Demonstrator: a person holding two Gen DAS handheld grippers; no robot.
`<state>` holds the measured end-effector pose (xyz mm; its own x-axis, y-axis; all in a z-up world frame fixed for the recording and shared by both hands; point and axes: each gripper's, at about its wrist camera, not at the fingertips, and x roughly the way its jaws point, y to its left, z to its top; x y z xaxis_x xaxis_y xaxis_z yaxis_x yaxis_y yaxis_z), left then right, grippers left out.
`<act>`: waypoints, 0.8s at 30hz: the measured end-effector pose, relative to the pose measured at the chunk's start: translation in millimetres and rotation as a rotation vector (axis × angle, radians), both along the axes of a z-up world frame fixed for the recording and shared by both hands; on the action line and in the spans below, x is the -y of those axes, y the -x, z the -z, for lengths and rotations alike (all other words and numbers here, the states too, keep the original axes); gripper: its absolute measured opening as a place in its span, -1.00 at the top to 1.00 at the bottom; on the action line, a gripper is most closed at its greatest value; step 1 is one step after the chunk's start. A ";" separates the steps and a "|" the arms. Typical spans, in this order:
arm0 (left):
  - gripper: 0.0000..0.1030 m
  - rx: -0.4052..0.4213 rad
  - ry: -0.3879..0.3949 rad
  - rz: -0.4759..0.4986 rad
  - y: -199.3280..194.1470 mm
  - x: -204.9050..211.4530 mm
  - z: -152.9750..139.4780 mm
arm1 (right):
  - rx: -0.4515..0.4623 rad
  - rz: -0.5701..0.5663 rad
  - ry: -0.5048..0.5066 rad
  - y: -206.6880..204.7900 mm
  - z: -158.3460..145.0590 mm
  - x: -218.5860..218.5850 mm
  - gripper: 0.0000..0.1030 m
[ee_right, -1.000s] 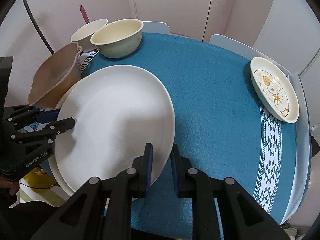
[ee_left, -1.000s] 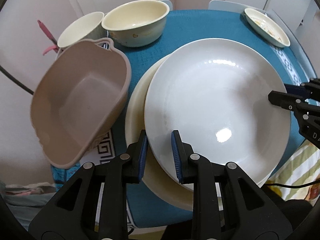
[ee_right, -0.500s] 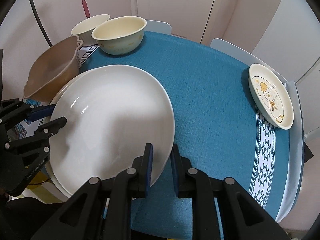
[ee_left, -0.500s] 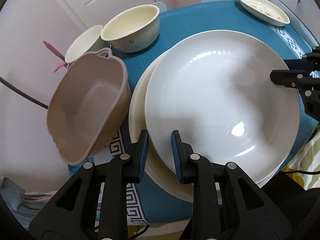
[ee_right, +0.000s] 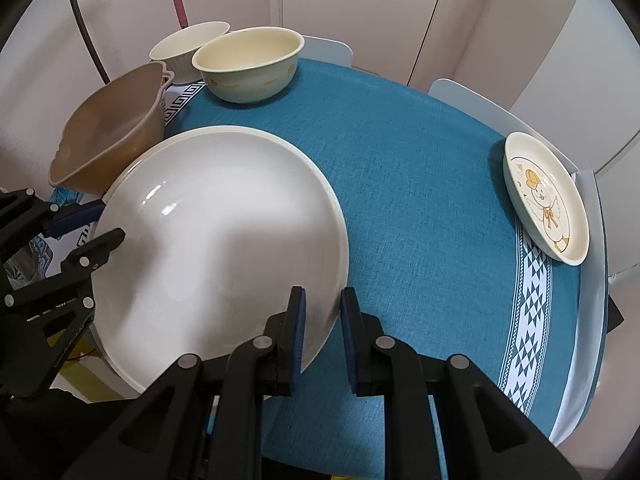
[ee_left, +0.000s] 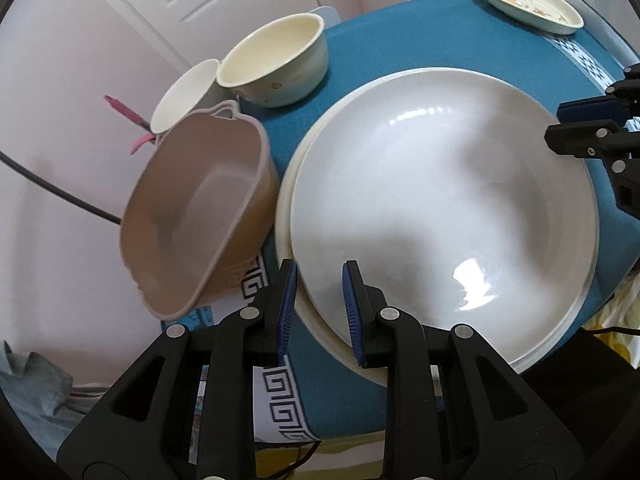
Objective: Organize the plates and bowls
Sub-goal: 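Open both grippers and withdraw from the white plate, then reach to the small duck-print plate and grasp its rim with both grippers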
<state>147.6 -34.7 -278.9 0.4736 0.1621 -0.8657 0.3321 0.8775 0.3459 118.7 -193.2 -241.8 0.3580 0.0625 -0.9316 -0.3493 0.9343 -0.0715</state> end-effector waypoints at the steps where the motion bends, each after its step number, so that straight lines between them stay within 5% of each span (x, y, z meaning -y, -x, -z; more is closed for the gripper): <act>1: 0.59 -0.001 0.010 -0.003 -0.3 -3.4 -0.5 | 0.000 0.000 -0.001 0.2 0.2 0.2 0.68; 8: 0.59 -0.015 0.047 -0.017 -2.1 -6.2 -7.9 | 0.008 0.011 -0.027 0.0 -5.3 4.2 0.68; 14: 0.55 0.082 0.204 0.006 -13.1 -8.5 -72.1 | 0.090 0.100 -0.147 -6.0 -45.8 28.5 0.68; 15: 0.34 0.106 0.236 0.017 -16.6 -6.5 -85.1 | 0.107 0.123 -0.174 -7.4 -54.7 35.5 0.68; 16: -0.28 0.127 0.263 0.029 -20.4 -4.2 -95.9 | 0.121 0.143 -0.192 -7.6 -62.0 40.5 0.68; 17: -0.68 0.154 0.292 0.042 -24.8 0.2 -108.4 | 0.139 0.172 -0.217 -8.6 -70.8 48.9 0.68; 18: -0.99 0.181 0.315 0.056 -28.1 2.9 -117.6 | 0.155 0.202 -0.238 -9.0 -78.8 57.8 0.58; 19: -0.99 0.227 0.368 0.092 -30.8 8.5 -131.9 | 0.171 0.225 -0.247 -8.8 -84.1 62.8 0.42; 21: -0.99 0.236 0.433 0.158 -40.3 22.4 -145.2 | 0.240 0.297 -0.284 -5.0 -100.7 83.7 -0.82; 24: -0.99 0.192 0.508 0.233 -66.2 46.7 -154.8 | 0.311 0.386 -0.310 2.8 -119.6 113.2 -0.97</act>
<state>213.8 -81.4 -124.2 0.6025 -0.3775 -0.7032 0.5092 0.8603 -0.0255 115.9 -306.3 -122.2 0.6627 0.1261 -0.7382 0.0138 0.9835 0.1804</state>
